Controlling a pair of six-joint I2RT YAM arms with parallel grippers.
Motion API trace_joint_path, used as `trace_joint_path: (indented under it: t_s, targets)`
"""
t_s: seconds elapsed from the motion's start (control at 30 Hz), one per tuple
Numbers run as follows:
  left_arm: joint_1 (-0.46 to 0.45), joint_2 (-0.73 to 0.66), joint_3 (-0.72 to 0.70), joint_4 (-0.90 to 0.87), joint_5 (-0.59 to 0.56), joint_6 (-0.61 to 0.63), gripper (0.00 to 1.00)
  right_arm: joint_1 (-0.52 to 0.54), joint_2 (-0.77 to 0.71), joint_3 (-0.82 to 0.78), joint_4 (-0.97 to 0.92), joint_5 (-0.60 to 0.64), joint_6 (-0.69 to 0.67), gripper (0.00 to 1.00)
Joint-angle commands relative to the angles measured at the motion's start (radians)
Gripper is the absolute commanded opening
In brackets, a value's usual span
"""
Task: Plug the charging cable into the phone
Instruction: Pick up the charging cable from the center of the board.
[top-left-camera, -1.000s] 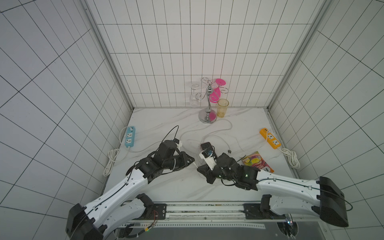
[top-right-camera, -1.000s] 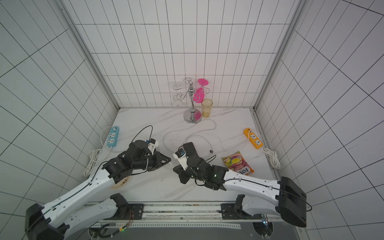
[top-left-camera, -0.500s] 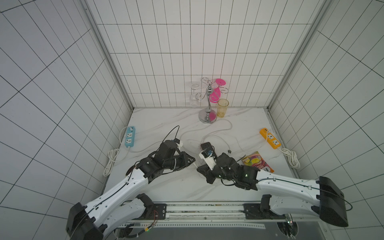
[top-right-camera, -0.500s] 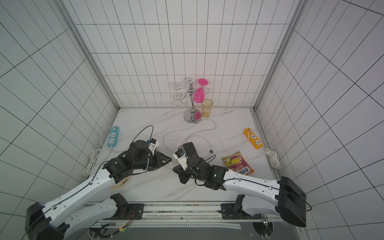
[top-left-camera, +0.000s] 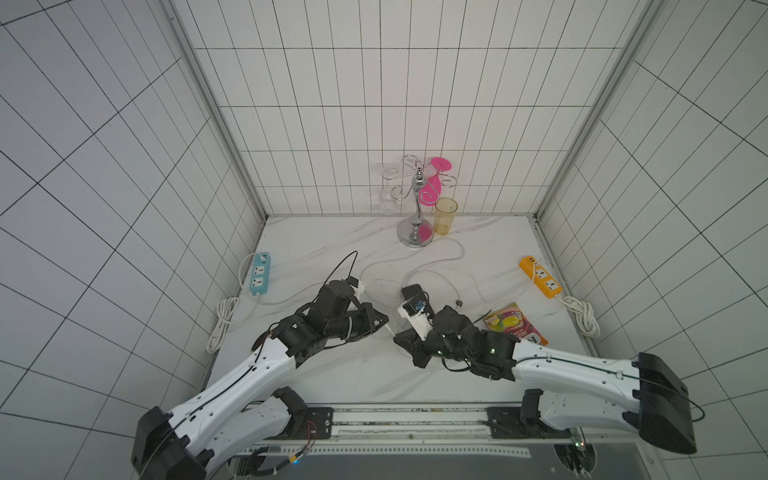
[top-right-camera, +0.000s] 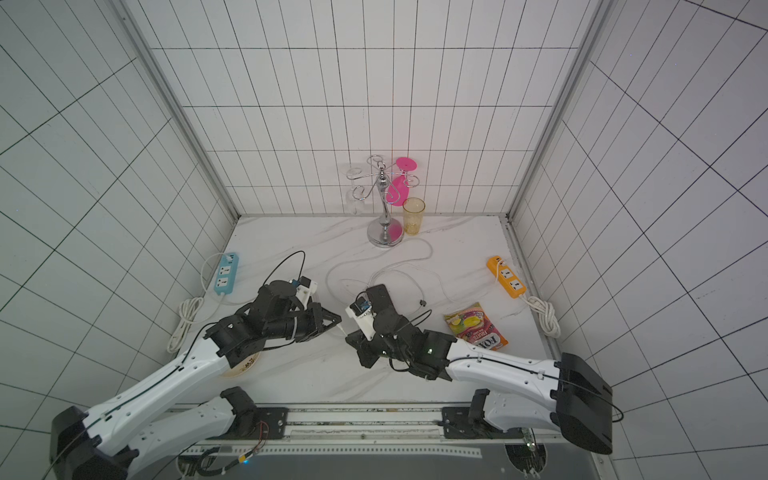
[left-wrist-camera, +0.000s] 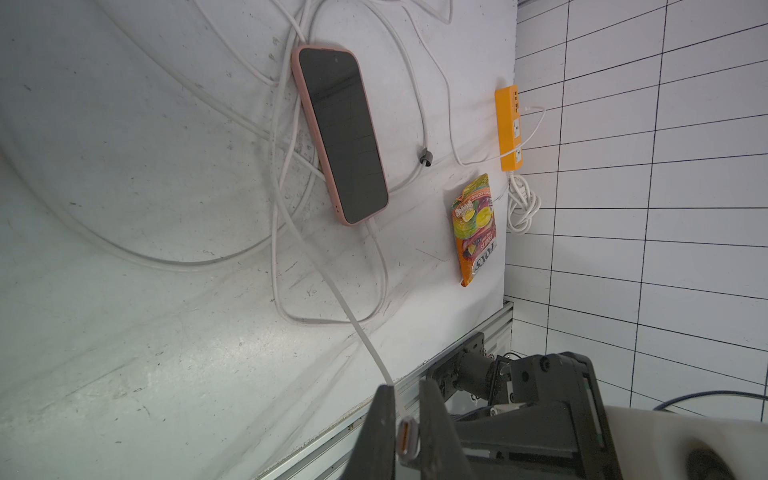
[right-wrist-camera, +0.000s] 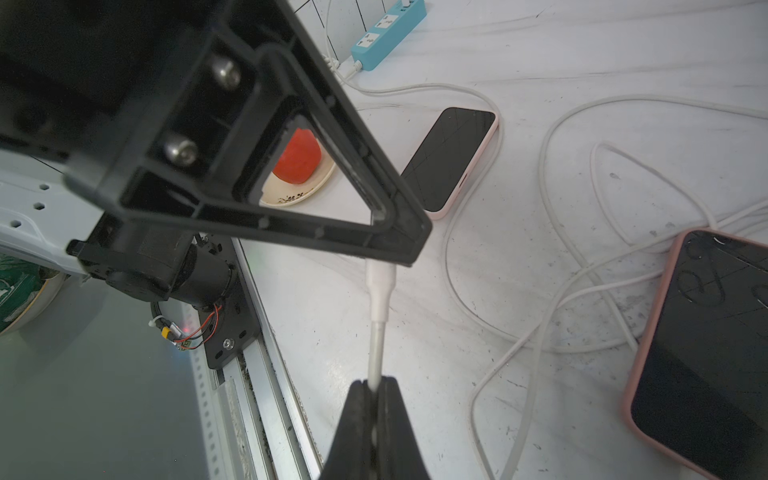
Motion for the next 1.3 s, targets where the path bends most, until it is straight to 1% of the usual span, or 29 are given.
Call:
trace_joint_path:
  t_s: [0.0,0.13,0.23,0.27,0.33,0.37,0.47,0.5,0.57,0.7,0.77,0.87,0.93,1.03,1.13,1.27]
  targets:
    - [-0.002,-0.013,0.015,0.001,-0.017,0.009,0.11,-0.009,-0.011,-0.001,0.002,-0.008,0.012,0.00]
    - [-0.001,-0.011,0.012,0.003,-0.015,0.006,0.10,-0.010,-0.012,-0.007,0.003,-0.007,0.015,0.00]
    - [-0.003,-0.011,0.013,0.007,-0.010,0.007,0.04,-0.009,-0.014,-0.006,0.005,-0.005,0.017,0.00]
    - [-0.002,-0.012,0.011,0.008,-0.009,0.007,0.00,-0.009,-0.014,-0.005,0.005,-0.004,0.018,0.00]
    - [-0.003,-0.013,0.013,0.007,-0.007,0.013,0.00,-0.009,-0.015,0.001,0.001,-0.002,0.019,0.00]
    - [-0.002,-0.014,0.013,0.007,-0.004,0.020,0.00,-0.010,-0.016,0.007,-0.004,-0.004,0.017,0.05]
    - [-0.003,-0.025,0.027,-0.006,0.008,0.054,0.00,-0.019,-0.032,0.027,-0.026,-0.037,0.005,0.37]
    - [-0.001,-0.032,0.033,-0.007,0.014,0.068,0.00,-0.030,-0.042,0.033,-0.030,-0.071,0.001,0.45]
    - [-0.002,-0.053,0.047,-0.006,0.027,0.098,0.00,-0.063,-0.071,0.042,-0.035,-0.151,-0.005,0.55]
    - [-0.003,-0.101,0.073,0.006,0.066,0.168,0.00,-0.141,-0.131,0.065,-0.035,-0.319,-0.006,0.64]
    - [-0.003,-0.125,0.078,0.015,0.080,0.194,0.00,-0.174,-0.137,0.088,-0.041,-0.401,-0.009,0.65]
    - [-0.004,-0.162,0.070,0.040,0.094,0.213,0.00,-0.201,-0.102,0.139,-0.073,-0.492,-0.013,0.63]
    - [-0.003,-0.180,0.058,0.070,0.118,0.216,0.00,-0.204,-0.071,0.166,-0.079,-0.542,-0.004,0.59]
    - [-0.005,-0.206,0.040,0.115,0.151,0.217,0.00,-0.205,-0.016,0.196,-0.052,-0.616,0.043,0.51]
    - [-0.005,-0.224,0.032,0.128,0.159,0.222,0.00,-0.205,0.021,0.218,-0.044,-0.659,0.067,0.46]
    - [-0.005,-0.229,0.026,0.133,0.176,0.228,0.00,-0.204,0.017,0.214,-0.023,-0.668,0.081,0.40]
